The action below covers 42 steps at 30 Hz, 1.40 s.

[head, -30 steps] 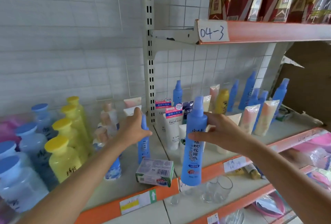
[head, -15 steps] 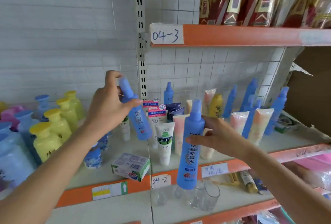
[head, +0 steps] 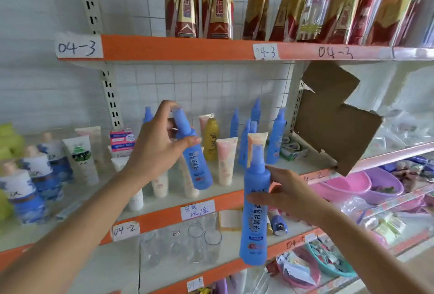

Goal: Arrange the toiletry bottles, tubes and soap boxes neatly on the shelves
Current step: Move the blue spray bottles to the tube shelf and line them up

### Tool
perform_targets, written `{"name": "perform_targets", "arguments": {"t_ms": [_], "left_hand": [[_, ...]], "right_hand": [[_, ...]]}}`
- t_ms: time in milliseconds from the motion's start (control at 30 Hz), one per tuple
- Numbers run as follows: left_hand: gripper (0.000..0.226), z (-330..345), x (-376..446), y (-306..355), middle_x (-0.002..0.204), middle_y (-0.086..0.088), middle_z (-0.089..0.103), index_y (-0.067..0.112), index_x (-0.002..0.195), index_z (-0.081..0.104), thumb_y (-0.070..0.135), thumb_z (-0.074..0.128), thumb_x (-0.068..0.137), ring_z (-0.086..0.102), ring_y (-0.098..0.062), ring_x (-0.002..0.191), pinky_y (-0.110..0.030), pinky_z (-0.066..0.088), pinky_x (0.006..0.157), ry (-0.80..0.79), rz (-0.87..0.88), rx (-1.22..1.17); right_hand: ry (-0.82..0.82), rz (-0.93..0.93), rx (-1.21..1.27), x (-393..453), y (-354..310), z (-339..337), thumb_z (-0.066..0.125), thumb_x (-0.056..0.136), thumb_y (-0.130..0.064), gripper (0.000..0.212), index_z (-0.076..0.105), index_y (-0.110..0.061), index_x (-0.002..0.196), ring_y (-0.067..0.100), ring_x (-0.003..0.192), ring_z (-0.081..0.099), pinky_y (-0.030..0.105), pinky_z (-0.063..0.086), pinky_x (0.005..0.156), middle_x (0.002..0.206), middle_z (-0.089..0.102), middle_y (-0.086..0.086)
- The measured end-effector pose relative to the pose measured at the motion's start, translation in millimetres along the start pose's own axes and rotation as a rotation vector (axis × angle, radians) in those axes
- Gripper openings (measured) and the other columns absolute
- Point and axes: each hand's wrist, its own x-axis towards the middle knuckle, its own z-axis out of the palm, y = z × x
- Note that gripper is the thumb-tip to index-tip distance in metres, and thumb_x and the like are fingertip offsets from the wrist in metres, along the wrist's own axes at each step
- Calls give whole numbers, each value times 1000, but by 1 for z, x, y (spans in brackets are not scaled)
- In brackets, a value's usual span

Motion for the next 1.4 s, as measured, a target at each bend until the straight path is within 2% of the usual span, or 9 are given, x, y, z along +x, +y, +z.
{"name": "perform_targets", "arguments": {"t_ms": [100,267,333,567,833,933,1067,1233,1400], "left_hand": [[49,33,12,8,83,10,67,29,93,40,9,78,70,66,-4,74,-16,52,68,-31,66,-22],[50,88,30,4,75,23,67,34,89,41,8,79,69,67,-3,75,-14,53,70,-107,114,-71],[51,106,42,-1,78,28,67,36,89,42,9,79,68,67,-2,77,-13,53,71,-137,103,-91],[50,144,87,-16,86,6,71,35,91,43,10,80,67,66,-4,74,-6,48,68,-134,63,-155],[46,172,107,-33,90,6,72,25,97,50,10,81,66,68,2,73,-12,52,69,-195,25,-160],[46,175,114,-32,89,6,72,21,98,50,9,80,66,68,2,73,-8,49,65,-196,16,-148],[45,181,120,-28,83,4,73,22,96,50,3,79,67,69,-1,72,-9,49,64,-186,-35,-151],[46,196,137,-15,83,5,74,32,90,49,8,80,66,69,-9,73,-14,52,64,-171,-72,-132],[44,213,149,-1,85,6,74,30,93,49,10,79,67,69,-11,76,-16,53,69,-151,-70,-120]], "right_hand": [[60,58,19,-10,23,-17,73,76,-26,16,59,-33,80,-4,47,51,9,37,46,58,61,-20],[196,132,29,0,68,-41,74,75,-27,15,62,-25,84,11,53,54,28,44,54,71,69,5],[247,159,38,11,85,-52,74,75,-25,16,60,-27,84,15,52,54,29,44,53,69,69,4],[350,181,32,79,132,-100,70,80,-19,27,50,-26,97,-2,52,59,14,45,50,73,64,-13],[248,220,-155,140,192,-99,70,79,-28,27,49,-22,93,13,66,59,26,48,61,83,66,-1],[151,220,-193,155,208,-105,69,80,-30,28,46,-32,96,12,67,61,24,48,60,83,65,-5],[111,204,-133,172,229,-120,72,74,-34,32,50,-30,96,18,76,69,42,57,70,94,69,1],[165,168,-72,188,242,-152,73,75,-28,32,54,-15,98,16,83,68,40,56,76,95,70,0],[270,96,-32,211,249,-185,71,79,-22,24,48,-22,86,-1,59,60,15,48,53,84,65,0]]}}
